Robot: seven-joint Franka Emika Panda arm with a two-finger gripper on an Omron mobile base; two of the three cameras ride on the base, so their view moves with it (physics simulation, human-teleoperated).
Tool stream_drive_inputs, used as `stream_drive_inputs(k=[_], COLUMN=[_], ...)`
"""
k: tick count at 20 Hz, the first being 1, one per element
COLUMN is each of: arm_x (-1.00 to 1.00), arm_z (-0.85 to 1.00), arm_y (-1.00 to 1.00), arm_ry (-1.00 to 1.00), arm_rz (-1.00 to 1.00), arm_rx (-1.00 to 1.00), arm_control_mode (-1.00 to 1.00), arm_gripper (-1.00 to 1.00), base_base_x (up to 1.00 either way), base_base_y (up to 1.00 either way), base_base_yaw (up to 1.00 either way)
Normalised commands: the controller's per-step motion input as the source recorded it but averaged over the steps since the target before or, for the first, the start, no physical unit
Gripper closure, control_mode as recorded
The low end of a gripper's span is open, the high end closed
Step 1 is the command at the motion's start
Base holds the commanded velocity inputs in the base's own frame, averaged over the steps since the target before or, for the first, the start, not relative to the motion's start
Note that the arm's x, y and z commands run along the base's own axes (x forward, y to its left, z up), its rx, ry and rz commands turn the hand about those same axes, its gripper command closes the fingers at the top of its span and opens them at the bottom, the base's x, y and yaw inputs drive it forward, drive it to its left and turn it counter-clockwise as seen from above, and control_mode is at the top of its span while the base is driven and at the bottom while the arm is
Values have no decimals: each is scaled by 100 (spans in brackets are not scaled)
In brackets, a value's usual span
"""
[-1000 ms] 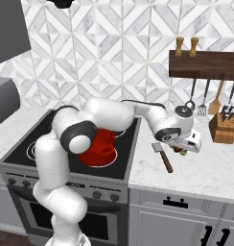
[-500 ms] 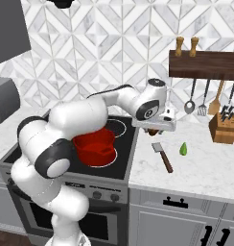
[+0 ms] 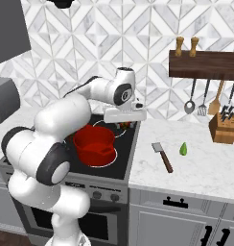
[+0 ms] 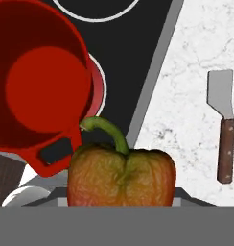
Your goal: Put the bell pepper and lemon wedge in the pot. Retrieve the spatula and lightly stir the vegetables in the pot.
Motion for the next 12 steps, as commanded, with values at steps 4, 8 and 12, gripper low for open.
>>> stream_drive_inputs(k=[4,8,12], arm_x=[1,21,57], arm_z=[0,-7,-50], arm_y=[100,93,68], arm_ry=[22,20,14], arm_rz=[30,26,20], arm_rx=[0,0,-1], arm_control_mode=[-100,-100,-100], arm_gripper=[100,100,100], base_base_x=[0,0,0], base_base_y=[0,0,0], base_base_yaw=[0,0,0])
